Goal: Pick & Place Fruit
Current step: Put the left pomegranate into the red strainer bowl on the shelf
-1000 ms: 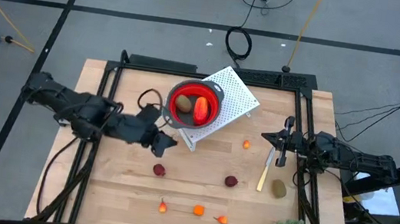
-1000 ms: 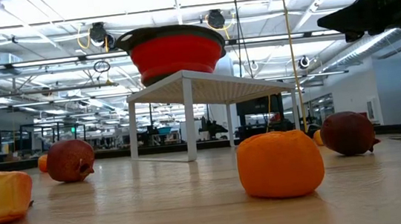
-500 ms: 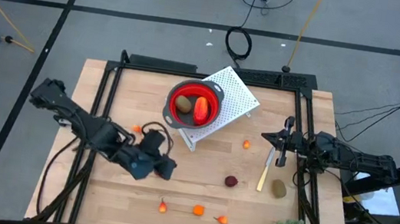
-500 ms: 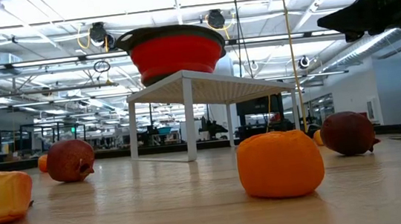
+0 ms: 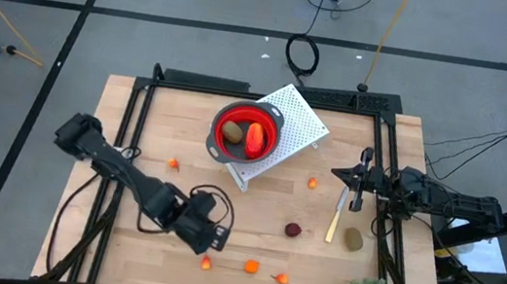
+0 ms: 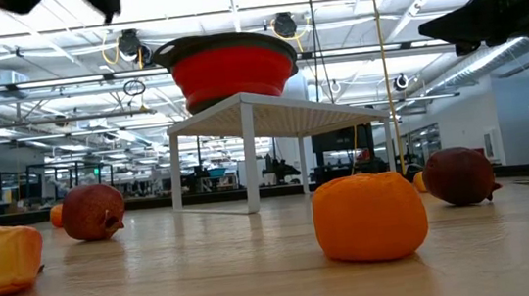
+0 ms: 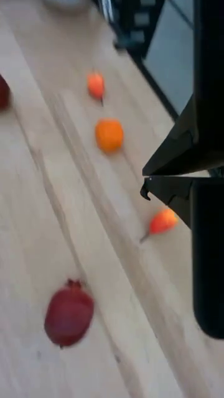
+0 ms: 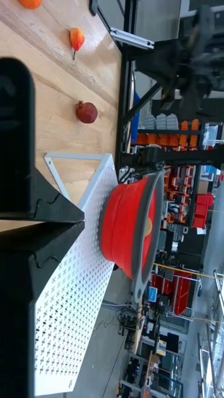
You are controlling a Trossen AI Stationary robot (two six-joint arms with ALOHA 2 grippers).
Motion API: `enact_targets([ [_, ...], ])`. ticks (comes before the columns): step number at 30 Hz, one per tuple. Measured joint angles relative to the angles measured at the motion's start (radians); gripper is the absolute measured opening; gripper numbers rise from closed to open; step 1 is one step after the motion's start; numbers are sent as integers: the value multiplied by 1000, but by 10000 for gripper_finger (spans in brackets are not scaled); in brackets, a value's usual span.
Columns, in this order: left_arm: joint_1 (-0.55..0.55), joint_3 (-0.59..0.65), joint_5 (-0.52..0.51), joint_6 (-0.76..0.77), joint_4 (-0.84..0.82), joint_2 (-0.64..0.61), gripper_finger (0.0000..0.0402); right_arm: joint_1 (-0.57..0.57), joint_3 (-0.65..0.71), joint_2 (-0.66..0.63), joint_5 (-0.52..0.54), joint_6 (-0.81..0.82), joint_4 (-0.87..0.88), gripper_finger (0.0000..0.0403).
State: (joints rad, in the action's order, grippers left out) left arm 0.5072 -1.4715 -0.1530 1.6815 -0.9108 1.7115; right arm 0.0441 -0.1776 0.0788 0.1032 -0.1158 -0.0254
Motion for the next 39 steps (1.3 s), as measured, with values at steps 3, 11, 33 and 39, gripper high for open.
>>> enact_targets([
  [3,0,0,8,-69,-29,31,5,0,0,0,0,0,0,0],
  [11,1,0,-17,-393,-94,66,21,0,0,0,0,0,0,0],
  [33,-78,2,-49,-1437,-241,66,100,0,0,0,0,0,0,0],
  [39,-96,51,-50,-1524,-239,66,159,0,0,0,0,0,-1,0],
])
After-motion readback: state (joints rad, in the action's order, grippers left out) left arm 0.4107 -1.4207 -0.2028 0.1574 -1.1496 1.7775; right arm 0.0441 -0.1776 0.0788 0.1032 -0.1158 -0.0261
